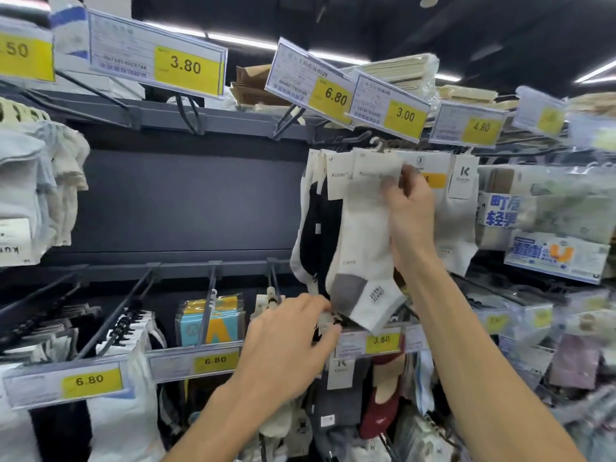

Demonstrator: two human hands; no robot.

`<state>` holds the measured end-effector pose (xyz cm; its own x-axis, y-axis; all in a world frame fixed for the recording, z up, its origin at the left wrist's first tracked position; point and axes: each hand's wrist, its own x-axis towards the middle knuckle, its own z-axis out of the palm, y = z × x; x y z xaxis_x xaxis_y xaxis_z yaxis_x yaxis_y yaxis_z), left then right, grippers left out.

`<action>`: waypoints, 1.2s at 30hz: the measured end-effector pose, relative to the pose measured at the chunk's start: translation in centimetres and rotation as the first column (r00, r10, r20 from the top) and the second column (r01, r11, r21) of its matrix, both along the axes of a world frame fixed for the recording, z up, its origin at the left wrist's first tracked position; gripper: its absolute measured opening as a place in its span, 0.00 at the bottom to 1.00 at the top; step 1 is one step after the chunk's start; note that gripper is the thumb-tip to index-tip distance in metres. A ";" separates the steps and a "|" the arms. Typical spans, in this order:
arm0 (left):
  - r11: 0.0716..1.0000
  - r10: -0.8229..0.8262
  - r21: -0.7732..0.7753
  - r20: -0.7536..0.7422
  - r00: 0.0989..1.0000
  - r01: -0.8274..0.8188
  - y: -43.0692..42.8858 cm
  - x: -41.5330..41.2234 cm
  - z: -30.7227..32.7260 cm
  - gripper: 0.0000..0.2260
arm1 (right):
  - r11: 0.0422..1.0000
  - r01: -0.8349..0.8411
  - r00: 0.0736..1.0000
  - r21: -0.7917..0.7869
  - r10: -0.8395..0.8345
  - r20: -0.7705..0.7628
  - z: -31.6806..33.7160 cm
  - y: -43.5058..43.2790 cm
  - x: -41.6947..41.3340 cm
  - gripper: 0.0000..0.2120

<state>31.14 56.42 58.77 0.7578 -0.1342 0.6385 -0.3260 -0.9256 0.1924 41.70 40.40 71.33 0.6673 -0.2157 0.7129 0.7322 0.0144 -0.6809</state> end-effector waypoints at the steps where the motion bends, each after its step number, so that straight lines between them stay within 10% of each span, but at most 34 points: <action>1: 0.999 0.018 0.036 0.010 1.000 -0.018 -0.1 0.2 -0.2 0.18 | 1.000 0.015 1.000 -0.027 -0.014 0.015 0.5 0.3 0.6 0.14; 12: 0.999 0.005 0.036 0.059 0.998 -0.007 -0.5 0.0 -0.1 0.15 | 0.956 0.037 0.999 -0.290 -0.034 0.016 0.0 1.9 1.6 0.24; 18: 0.882 -0.301 -0.270 0.307 0.903 0.386 -5.3 -1.3 0.2 0.09 | 0.939 0.079 0.990 -0.335 -0.036 0.133 -9.6 -2.9 -7.7 0.18; 22: 0.741 -0.570 -0.408 0.038 0.821 0.533 -14.4 -1.5 -4.9 0.08 | 0.951 0.075 0.979 -0.298 -0.127 -0.158 -20.4 -10.2 -14.4 0.14; 29: 0.676 -0.628 -0.345 -0.732 0.263 0.652 -36.5 -8.8 -24.8 0.07 | 0.897 0.265 0.420 -0.355 -0.439 -0.794 -40.6 -28.2 -30.2 0.12; 36: 0.581 -0.269 -0.268 -0.954 -0.130 0.769 -51.4 -21.4 -42.2 0.09 | 0.889 0.348 -0.048 -0.298 -0.301 -0.952 -54.1 -40.9 -47.5 0.14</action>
<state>9.75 5.02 16.58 0.1980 -0.7723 -0.6036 -0.5486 -0.5976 0.5848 -5.83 -0.54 17.22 0.5606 -0.6389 -0.5268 -0.6675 0.0278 -0.7441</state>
